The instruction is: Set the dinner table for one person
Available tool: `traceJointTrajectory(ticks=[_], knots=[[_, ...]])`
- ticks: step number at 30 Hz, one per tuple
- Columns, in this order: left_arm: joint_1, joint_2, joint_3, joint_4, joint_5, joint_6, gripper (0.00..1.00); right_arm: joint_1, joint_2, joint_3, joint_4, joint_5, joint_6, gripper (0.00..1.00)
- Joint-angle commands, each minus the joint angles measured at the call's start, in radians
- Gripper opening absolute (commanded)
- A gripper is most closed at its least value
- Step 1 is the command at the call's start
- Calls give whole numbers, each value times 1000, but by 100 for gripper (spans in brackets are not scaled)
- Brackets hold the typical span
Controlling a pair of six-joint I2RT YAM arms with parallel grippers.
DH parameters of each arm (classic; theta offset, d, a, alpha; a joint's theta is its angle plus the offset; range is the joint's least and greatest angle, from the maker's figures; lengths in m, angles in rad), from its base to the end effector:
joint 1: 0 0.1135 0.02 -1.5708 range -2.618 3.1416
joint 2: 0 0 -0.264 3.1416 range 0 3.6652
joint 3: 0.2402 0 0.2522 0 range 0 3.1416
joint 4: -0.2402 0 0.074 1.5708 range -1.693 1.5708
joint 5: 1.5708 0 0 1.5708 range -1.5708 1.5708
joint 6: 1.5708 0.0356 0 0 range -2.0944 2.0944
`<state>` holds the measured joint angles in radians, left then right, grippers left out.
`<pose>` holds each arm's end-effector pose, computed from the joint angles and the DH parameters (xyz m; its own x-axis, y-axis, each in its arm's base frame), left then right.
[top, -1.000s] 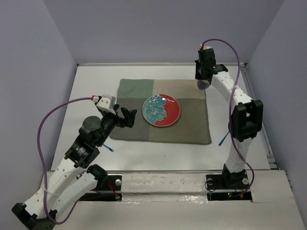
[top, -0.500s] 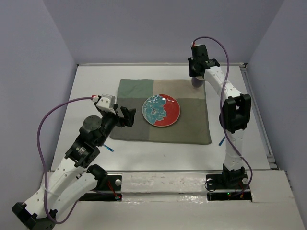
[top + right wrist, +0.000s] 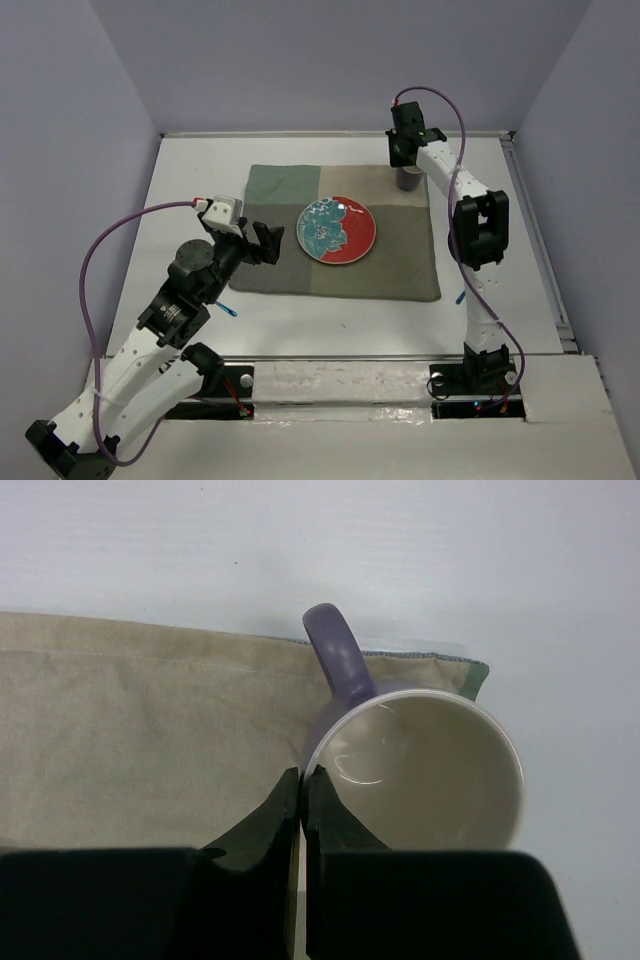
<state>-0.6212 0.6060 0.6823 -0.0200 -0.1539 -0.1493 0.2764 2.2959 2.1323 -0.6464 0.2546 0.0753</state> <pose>0.1265 -0.0838 0.3485 -0.0218 -0.1652 -0.9860 0.4525 0.8778 -0.1570 0.5040 0.1336 0.2518 -0.7021 -0.1235 -0.7013 -0.0443 0.9905 -0.1300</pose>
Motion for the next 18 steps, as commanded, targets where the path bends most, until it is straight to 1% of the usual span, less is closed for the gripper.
traceJointTrajectory(ticks=[1,3,4,6,9,11,12,13,15,16,17,18], knots=[[-3,-8,5,34,-3,20,99,9,-15,67,34,29,-11,25],[-5,-9,5,35,1,17,99,9,-23,72,33,38,-9,46],[-5,-9,5,35,1,16,99,9,-29,75,30,51,-8,63],[-5,-11,5,35,2,16,99,9,-61,75,28,60,3,73],[-6,-21,3,34,2,17,99,-2,-120,34,16,63,47,74],[-6,-32,8,26,-6,17,99,-11,-232,-33,19,55,82,73],[-6,-49,13,22,-16,16,99,-23,-278,-128,22,51,116,73],[-5,-61,16,22,-30,16,99,-23,-382,-185,31,61,130,71],[-8,-106,14,22,-71,16,99,-32,-491,-311,45,95,171,69],[-9,-117,13,22,-79,17,99,-42,-598,-441,47,127,185,67],[-17,-130,10,22,-94,22,99,-51,-651,-506,47,141,205,66],[-23,-133,11,22,-98,22,99,-51,-705,-641,45,150,248,65]])
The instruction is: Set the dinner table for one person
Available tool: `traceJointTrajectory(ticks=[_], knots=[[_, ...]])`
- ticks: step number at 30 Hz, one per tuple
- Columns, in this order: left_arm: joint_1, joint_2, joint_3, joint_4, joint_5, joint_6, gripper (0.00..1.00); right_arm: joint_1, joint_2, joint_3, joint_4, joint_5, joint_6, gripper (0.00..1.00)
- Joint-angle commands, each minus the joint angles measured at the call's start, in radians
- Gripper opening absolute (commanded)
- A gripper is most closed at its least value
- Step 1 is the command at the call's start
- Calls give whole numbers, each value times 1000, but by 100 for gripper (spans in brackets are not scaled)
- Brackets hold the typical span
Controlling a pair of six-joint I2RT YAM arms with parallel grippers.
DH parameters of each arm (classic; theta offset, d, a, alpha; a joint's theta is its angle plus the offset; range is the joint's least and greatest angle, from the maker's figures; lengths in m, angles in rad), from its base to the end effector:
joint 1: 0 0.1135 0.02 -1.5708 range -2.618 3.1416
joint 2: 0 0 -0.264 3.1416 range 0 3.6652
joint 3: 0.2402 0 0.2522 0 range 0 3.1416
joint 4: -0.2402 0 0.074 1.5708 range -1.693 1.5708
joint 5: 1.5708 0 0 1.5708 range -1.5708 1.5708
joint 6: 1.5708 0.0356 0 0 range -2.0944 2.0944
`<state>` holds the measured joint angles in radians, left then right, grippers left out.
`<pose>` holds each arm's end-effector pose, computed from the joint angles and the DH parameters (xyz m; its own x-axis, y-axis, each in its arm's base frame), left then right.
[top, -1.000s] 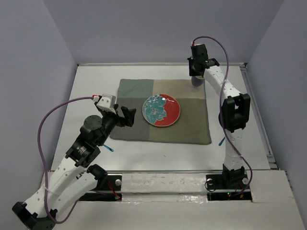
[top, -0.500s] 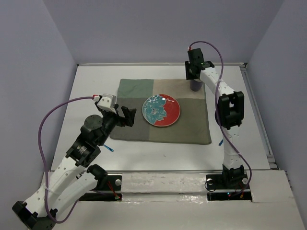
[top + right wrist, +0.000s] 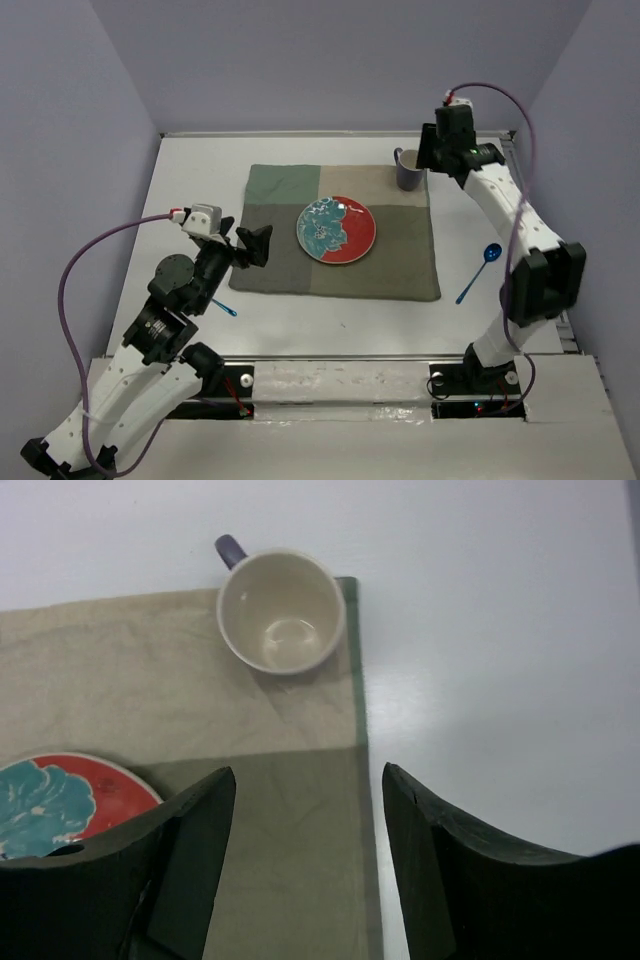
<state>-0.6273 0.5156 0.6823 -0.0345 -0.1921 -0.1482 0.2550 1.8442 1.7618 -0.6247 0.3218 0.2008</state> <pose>0.1092 -0.0708 0.3578 0.0431 -0.2103 -0.9767 0.4341 0.8845 -0.1712 0.4115 0.0956 0.3373 -0.6173 0.0346 -0.7860 0.1189 0.9917 -0.0497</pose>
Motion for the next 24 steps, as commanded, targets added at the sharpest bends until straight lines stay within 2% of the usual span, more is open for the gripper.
traceJointTrajectory(ticks=[1,2,3,7,10,16,21,24], knots=[[-26,-46,10,36,-69,24,99,-42,-360,-342,22,97,147,61],[-46,-52,11,36,-85,25,99,-58,-409,-477,19,95,199,60],[-55,-58,11,36,-96,27,99,-71,-457,-530,8,85,236,59],[-87,-71,8,19,-133,32,99,-138,-611,-700,-140,28,383,54],[-104,-84,5,7,-145,33,99,-201,-666,-803,-165,-1,460,51],[-114,-109,3,4,-158,30,99,-364,-629,-858,-138,-102,454,50],[-114,-114,2,7,-150,30,99,-414,-559,-900,-101,-96,413,48],[-114,-114,2,8,-144,30,99,-424,-514,-932,-15,-121,394,45]])
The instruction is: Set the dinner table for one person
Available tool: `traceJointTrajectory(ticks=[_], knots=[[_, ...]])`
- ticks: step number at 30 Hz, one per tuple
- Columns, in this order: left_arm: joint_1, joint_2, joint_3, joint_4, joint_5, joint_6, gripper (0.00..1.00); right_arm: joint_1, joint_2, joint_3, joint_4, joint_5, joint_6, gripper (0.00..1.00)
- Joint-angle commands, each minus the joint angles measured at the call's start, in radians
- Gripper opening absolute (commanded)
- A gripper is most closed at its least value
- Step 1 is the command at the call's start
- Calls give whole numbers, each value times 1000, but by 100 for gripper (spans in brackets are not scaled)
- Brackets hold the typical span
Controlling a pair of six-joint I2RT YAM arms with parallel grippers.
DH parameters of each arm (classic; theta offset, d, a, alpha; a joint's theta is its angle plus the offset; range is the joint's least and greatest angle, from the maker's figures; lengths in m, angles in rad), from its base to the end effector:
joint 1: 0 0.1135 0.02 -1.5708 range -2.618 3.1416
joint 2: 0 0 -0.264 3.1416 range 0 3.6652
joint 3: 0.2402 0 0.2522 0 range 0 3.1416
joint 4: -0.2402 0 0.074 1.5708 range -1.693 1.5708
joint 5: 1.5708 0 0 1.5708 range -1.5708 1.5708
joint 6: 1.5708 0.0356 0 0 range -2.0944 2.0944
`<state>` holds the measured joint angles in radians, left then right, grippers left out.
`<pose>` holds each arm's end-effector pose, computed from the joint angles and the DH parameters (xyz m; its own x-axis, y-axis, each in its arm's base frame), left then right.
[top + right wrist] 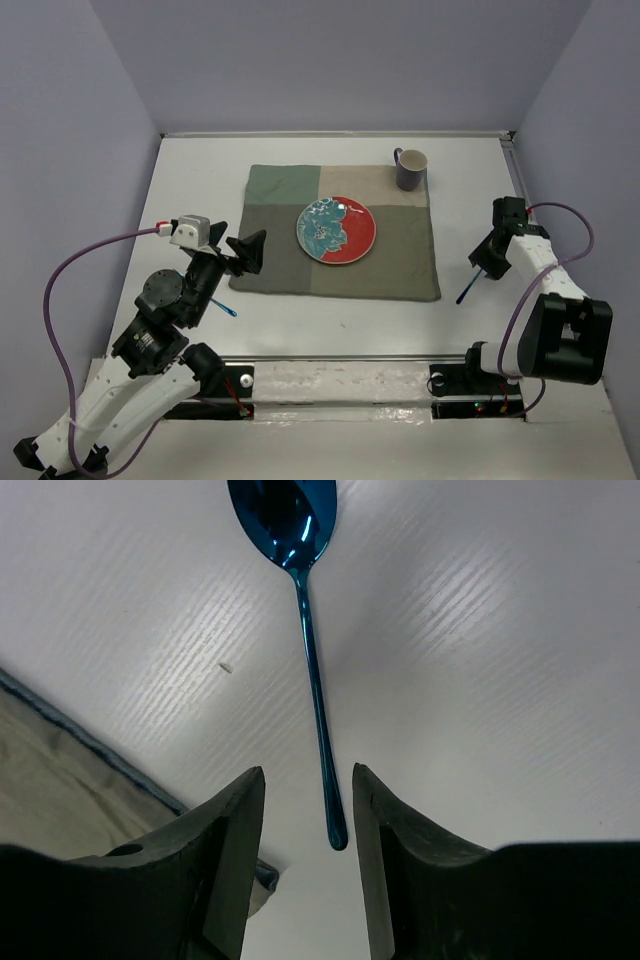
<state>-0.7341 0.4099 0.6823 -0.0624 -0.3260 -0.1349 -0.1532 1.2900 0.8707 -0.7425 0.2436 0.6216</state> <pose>0.0841 -0.0605 0.3649 0.0993 -0.2612 -0.9602 0.4193 0.8861 -0.1977 0.2341 -0.0448 0.2226 -0.5957 0.6638 -0.4522 0.7255 0.6863 0.0517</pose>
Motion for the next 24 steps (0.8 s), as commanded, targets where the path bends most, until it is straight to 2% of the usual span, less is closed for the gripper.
traceJointTrajectory(ticks=[1,10,22,24], knots=[[-7,-6,2,38,-8,18,99,-16,48,-41,103,-52,-33,45],[-5,-5,0,39,-5,20,99,-25,201,-27,225,9,-71,37],[-5,-6,0,36,-8,23,99,-75,341,43,239,-15,-88,33],[-5,-5,0,36,-11,21,99,-75,359,48,242,-26,-91,28]])
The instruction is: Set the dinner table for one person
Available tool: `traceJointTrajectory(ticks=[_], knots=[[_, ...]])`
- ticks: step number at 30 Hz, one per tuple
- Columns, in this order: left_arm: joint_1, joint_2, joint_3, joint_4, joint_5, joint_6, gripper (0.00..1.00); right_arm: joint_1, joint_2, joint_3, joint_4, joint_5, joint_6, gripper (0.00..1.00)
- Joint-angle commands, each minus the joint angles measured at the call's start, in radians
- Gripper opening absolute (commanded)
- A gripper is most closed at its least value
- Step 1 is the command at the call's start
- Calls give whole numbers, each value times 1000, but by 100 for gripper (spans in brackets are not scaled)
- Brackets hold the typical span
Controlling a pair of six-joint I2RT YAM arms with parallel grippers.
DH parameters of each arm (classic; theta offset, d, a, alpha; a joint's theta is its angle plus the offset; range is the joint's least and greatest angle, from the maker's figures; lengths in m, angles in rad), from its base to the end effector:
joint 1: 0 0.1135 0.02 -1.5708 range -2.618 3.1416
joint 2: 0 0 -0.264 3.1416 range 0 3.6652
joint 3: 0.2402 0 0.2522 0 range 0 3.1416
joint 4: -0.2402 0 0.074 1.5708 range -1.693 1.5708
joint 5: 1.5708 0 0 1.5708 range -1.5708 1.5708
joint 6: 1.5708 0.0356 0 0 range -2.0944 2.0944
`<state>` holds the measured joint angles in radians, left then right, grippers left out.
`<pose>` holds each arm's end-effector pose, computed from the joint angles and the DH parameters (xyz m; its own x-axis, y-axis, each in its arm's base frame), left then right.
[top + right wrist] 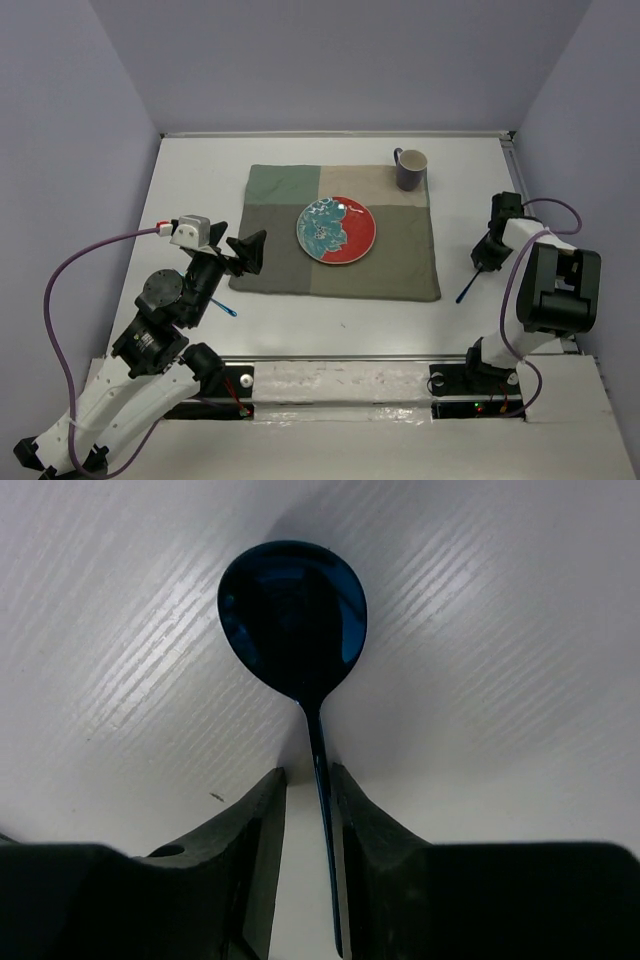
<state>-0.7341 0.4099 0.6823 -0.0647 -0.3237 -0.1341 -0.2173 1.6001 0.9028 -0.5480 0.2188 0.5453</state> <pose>0.0841 -0.0607 0.3646 0.0977 -0.2589 -0.9610 0.4209 0.8857 -0.1958 0.2804 -0.0698 0.1630 -0.6467 0.6613 -0.3801 0.7178 0.6962 -0.0100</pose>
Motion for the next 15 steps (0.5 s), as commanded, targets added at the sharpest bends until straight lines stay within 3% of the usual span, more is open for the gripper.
traceJointTrajectory(ticks=[1,2,9,15], knots=[[-5,-6,0,40,-14,21,99,-11,49,16,49,-4,-16,23],[-5,-2,0,39,-14,21,99,-11,47,15,54,-2,-16,15],[-5,-3,0,42,-12,22,99,-11,-38,-2,57,80,-39,0],[-5,-6,-3,42,-18,24,99,-11,-150,39,19,120,-73,0]])
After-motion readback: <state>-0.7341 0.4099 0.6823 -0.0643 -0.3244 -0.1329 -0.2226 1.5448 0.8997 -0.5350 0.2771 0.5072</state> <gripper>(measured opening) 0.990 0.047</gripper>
